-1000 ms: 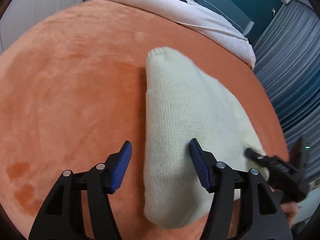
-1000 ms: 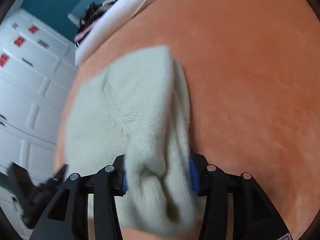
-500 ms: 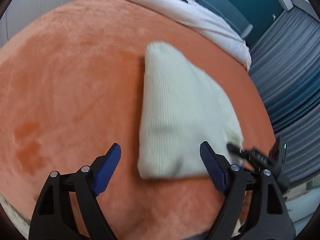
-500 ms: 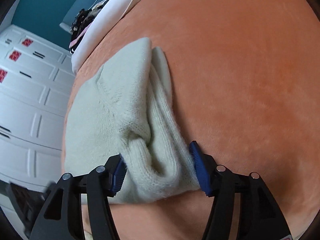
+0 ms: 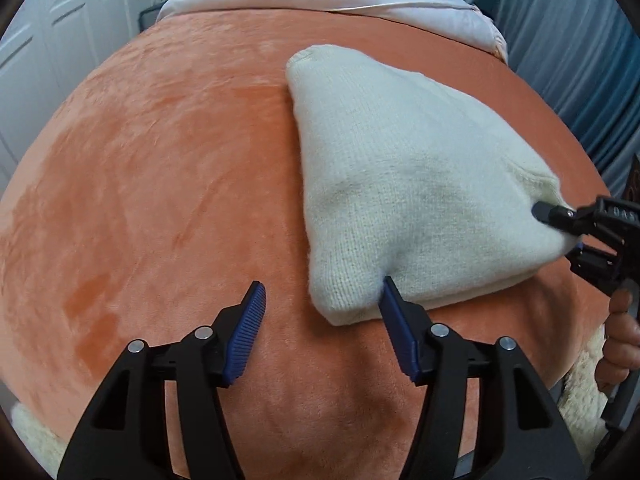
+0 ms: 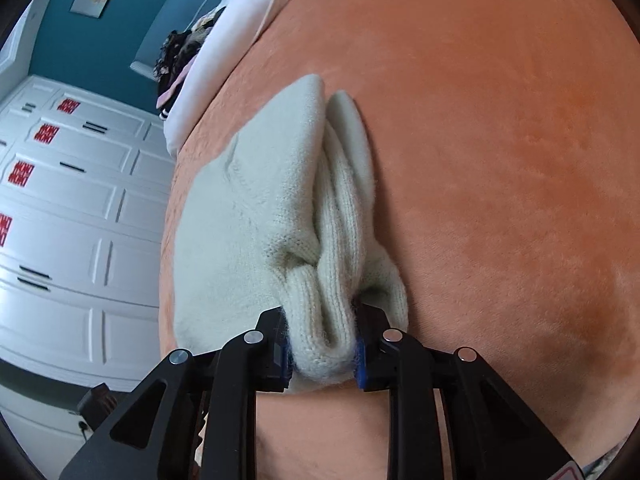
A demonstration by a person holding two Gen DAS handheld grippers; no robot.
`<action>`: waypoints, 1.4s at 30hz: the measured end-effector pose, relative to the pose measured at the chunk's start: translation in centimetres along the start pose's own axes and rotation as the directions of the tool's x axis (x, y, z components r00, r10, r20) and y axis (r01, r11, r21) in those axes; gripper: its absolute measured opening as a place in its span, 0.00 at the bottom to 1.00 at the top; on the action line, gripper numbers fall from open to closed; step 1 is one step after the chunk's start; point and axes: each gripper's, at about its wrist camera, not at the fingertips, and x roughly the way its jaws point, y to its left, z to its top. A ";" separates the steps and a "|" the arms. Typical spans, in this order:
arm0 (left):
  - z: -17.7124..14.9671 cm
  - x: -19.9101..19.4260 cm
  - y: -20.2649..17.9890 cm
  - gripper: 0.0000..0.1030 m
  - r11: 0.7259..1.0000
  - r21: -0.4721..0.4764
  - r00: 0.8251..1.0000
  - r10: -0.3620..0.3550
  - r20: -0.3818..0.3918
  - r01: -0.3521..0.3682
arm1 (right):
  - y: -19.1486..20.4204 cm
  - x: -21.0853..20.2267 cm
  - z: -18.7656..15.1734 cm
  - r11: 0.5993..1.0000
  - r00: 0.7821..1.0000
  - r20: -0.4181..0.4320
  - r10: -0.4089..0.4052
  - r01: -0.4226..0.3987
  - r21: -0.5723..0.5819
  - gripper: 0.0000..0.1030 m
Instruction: Fold small clothes
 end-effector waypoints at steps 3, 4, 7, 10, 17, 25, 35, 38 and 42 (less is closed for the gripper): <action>0.1 1.1 1.0 0.61 0.995 -0.094 0.999 -0.031 -0.031 0.028 | 0.1 1.0 -0.1 0.990 0.995 -0.011 -0.096 0.094 -0.104 0.24; 0.1 1.2 0.8 0.61 0.995 -0.099 0.999 -0.026 -0.031 0.023 | -0.2 1.3 -0.1 0.987 0.995 -0.012 -0.103 0.101 -0.122 0.24; 0.1 0.3 -0.1 0.61 0.998 -0.067 1.000 0.013 -0.018 -0.015 | 0.6 -0.1 -0.2 0.983 0.991 0.010 -0.133 0.133 -0.124 0.34; -0.3 -1.2 -1.2 0.60 0.998 -0.028 0.999 0.049 0.007 -0.049 | 2.5 -3.0 -1.4 0.952 0.972 0.110 -0.207 0.226 -0.205 0.35; -1.2 -3.1 -3.1 0.63 0.998 -0.006 0.997 0.067 0.039 -0.067 | 7.1 -3.8 -3.8 0.807 0.919 0.260 -0.298 0.388 -0.445 0.07; -1.7 -3.9 -2.2 0.66 0.993 -0.055 0.994 0.106 0.033 -0.104 | 4.0 -0.9 -2.8 0.839 0.925 0.113 -0.362 0.377 -0.394 0.00; -4.6 -3.8 -3.5 0.78 0.992 -0.015 0.988 0.125 0.090 -0.124 | 2.5 -4.5 -9.0 0.863 0.926 0.208 -0.314 0.370 -0.345 0.19; -5.9 -2.8 -3.8 0.78 0.991 -0.009 0.987 0.130 0.090 -0.130 | 1.4 -4.0 -10.3 0.854 0.913 0.227 -0.339 0.400 -0.334 0.38; -7.5 -1.3 -3.9 0.83 0.987 0.001 0.984 0.160 0.080 -0.161 | 1.0 -2.8 -11.3 0.841 0.908 0.246 -0.340 0.410 -0.352 0.48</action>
